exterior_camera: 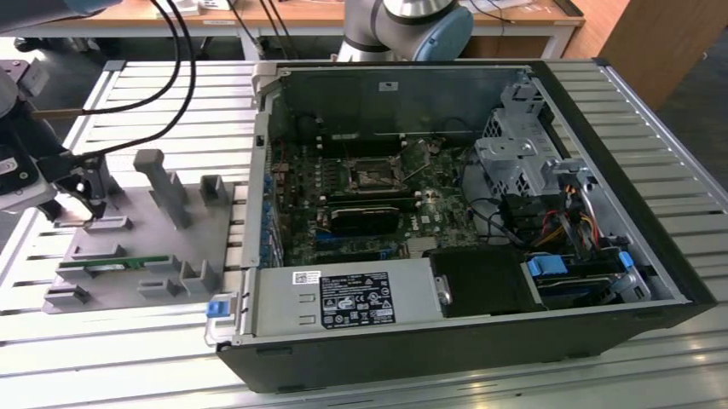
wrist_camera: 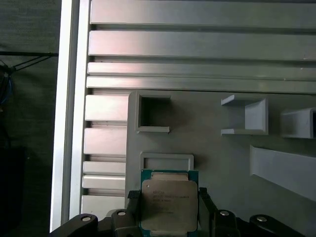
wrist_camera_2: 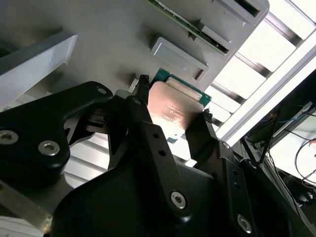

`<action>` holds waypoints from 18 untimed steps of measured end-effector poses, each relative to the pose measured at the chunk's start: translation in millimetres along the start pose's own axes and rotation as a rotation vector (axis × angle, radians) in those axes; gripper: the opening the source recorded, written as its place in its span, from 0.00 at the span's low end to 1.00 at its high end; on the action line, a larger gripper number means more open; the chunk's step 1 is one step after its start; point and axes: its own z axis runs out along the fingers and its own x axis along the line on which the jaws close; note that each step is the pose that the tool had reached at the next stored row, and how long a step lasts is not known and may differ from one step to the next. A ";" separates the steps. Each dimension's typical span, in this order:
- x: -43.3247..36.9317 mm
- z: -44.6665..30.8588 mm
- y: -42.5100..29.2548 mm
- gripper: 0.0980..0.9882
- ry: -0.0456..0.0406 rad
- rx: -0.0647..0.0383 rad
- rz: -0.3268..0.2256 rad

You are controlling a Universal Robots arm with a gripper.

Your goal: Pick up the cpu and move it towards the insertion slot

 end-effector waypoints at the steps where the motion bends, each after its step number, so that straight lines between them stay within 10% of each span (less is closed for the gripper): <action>1: 0.0 -0.5 0.0 0.50 -0.0002 0.000 0.000; 18: 0.2 -9.5 0.6 0.50 -0.0002 0.000 0.001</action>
